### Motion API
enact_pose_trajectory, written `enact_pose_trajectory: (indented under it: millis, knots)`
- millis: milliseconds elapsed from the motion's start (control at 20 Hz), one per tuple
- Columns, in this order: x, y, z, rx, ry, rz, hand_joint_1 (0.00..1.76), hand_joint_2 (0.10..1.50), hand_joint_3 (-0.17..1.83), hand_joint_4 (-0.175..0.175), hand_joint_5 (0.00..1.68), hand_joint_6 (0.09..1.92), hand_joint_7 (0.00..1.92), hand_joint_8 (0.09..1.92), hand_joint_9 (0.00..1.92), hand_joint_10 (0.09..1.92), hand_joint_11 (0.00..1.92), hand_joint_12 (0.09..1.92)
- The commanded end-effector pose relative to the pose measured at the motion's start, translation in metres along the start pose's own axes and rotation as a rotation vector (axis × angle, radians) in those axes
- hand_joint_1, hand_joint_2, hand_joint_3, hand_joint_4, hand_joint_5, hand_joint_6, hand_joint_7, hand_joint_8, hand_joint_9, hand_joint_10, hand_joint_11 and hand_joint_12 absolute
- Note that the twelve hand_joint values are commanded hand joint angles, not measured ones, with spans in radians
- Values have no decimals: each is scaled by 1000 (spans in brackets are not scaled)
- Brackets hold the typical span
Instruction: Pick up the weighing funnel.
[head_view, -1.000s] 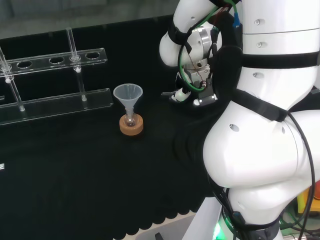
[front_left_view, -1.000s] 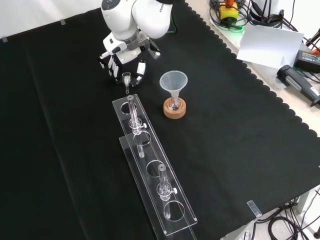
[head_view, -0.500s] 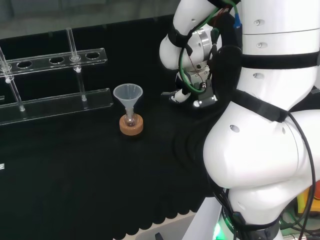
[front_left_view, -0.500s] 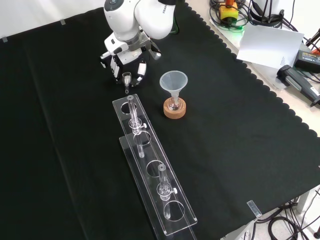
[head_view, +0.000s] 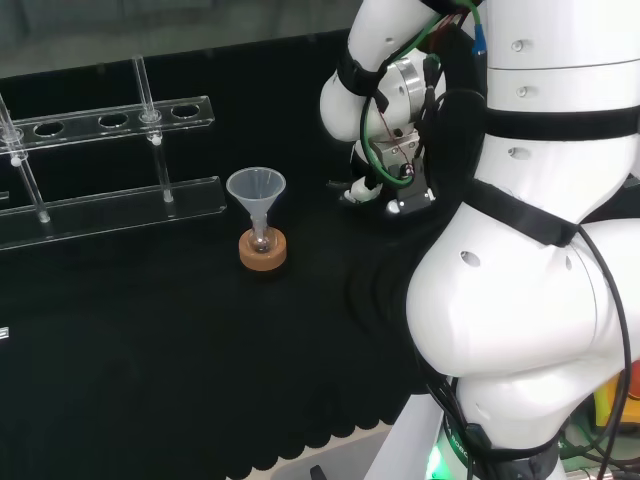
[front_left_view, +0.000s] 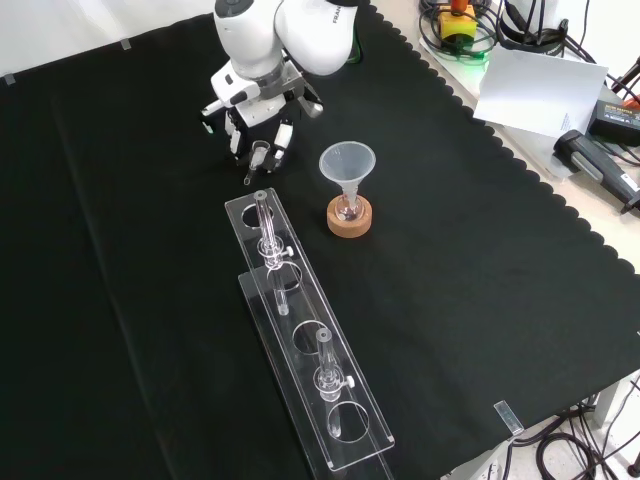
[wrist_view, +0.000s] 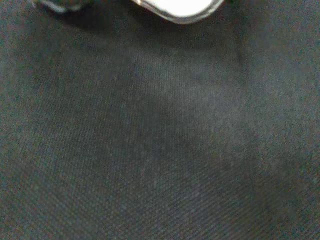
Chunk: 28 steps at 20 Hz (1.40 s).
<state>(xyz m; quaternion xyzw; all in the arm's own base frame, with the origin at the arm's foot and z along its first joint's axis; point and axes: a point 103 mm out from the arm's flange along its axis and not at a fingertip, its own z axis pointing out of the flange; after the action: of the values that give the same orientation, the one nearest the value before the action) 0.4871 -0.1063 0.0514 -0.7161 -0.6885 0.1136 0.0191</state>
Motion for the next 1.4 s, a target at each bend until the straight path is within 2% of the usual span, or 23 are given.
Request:
enact_pose_trajectory:
  millis: [50, 500, 950, 1400]
  knots:
    - [-1, -1, -8, -17, -10, -7, 1086, 909, 177, 175, 1240, 582, 1441, 456, 1187, 244, 0, 1555]
    - [-6, -7, -25, -44, -8, 5, 1089, 908, 175, 175, 1248, 569, 1452, 453, 1204, 241, 0, 1560]
    - [-4, -20, -55, -70, -12, -1, 1090, 905, 176, 175, 1254, 560, 1461, 451, 1208, 237, 0, 1565]
    - [0, -35, -70, -64, -23, 1, 1091, 903, 178, 175, 1258, 553, 1465, 447, 1210, 233, 0, 1567]
